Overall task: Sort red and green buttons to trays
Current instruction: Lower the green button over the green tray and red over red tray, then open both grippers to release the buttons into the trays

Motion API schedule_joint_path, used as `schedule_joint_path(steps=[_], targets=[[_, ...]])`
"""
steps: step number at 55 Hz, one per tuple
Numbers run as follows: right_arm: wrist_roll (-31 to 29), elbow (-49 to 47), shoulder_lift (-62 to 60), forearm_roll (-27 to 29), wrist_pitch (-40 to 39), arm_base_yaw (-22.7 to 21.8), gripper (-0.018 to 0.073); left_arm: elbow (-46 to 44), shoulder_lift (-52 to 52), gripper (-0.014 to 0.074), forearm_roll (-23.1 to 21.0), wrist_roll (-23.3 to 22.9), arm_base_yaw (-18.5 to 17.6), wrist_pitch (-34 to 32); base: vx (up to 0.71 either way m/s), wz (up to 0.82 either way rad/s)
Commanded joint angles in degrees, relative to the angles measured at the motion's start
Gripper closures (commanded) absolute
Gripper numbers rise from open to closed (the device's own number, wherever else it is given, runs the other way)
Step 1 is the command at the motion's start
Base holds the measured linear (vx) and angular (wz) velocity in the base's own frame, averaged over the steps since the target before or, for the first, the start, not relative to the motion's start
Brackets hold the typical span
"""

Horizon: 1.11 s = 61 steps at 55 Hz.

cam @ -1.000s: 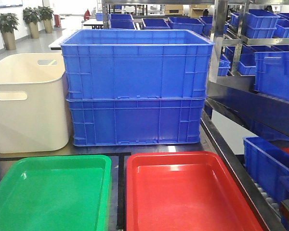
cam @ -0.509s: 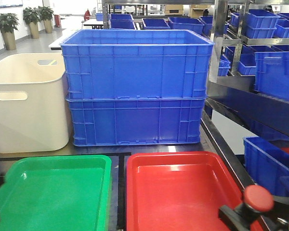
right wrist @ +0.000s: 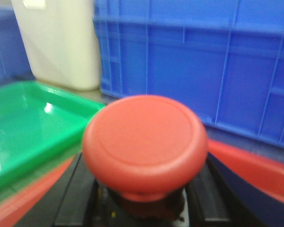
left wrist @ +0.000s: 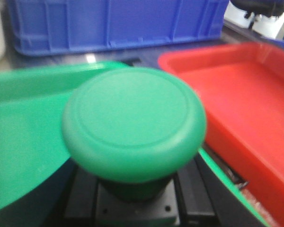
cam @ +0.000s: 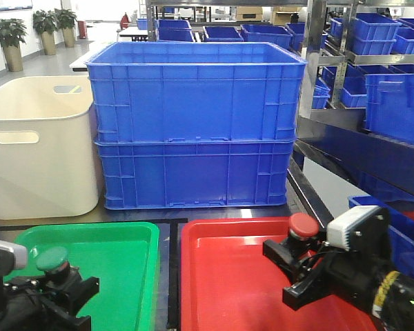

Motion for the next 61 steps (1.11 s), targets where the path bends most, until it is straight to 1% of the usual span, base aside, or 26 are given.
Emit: schedule_joint_path(steps=[1, 7, 10, 15, 18, 24, 31, 35, 41, 47, 53, 61], targets=[[-1.0, -3.46, 1.39, -1.24, -3.06, 0.05, 0.0567, -1.97, 1.26, 0.0568, -0.73, -0.15, -0.43, -5.48, 0.0, 0.0], [-0.93, -3.71, 3.2, -3.35, -1.86, 0.05, 0.0558, -1.97, 2.37, 0.053, -0.14, -0.15, -0.43, -5.42, 0.0, 0.0], [-0.93, -3.71, 3.4, -4.59, -0.46, 0.05, 0.0547, -1.97, 2.41, 0.05, 1.23, -0.15, -0.43, -5.22, 0.0, 0.0], [-0.93, -3.71, 3.59, -6.14, 2.74, 0.05, 0.0499, -1.97, 2.41, 0.0413, 3.94, -0.15, -0.43, -4.46, 0.0, 0.0], [-0.7, -3.71, 3.57, -6.35, 3.63, 0.05, 0.0465, -1.97, 2.41, 0.0363, 4.54, -0.22, -0.43, -4.02, 0.0, 0.0], [0.21, -3.71, 3.57, -6.69, 2.93, 0.05, 0.0358, -1.97, 2.41, 0.0236, 4.54, -0.22, -0.43, -4.02, 0.0, 0.0], [2.68, -3.71, 3.57, -6.64, 1.31, 0.05, 0.0183, -1.97, 2.41, 0.0109, 4.41, -0.25, -0.43, -4.11, 0.0, 0.0], [3.39, -3.71, 3.57, -6.64, 1.3, 0.05, 0.0086, -1.97, 2.41, 0.0061, 4.41, -0.25, -0.43, -4.05, 0.0, 0.0], [4.5, -3.71, 3.57, -6.64, 1.88, 0.05, -0.0027, -1.97, 2.41, 0.0026, 4.41, -0.34, -0.43, -4.05, 0.0, 0.0], [5.09, -3.71, 3.57, -6.76, 1.83, 0.05, -0.0083, -1.97, 2.41, 0.0025, 4.41, -0.34, -0.43, -4.05, 0.0, 0.0], [5.09, -3.71, 3.57, -6.71, 0.9, 0.05, -0.008, -1.97, 2.12, 0.0024, 4.41, -0.34, -0.43, -4.3, 0.0, 0.0], [5.09, -3.71, 1.88, -6.44, -1.36, 0.05, -0.0051, -1.97, -0.37, 0.0024, 4.41, -0.34, -0.43, -4.39, 0.0, 0.0]])
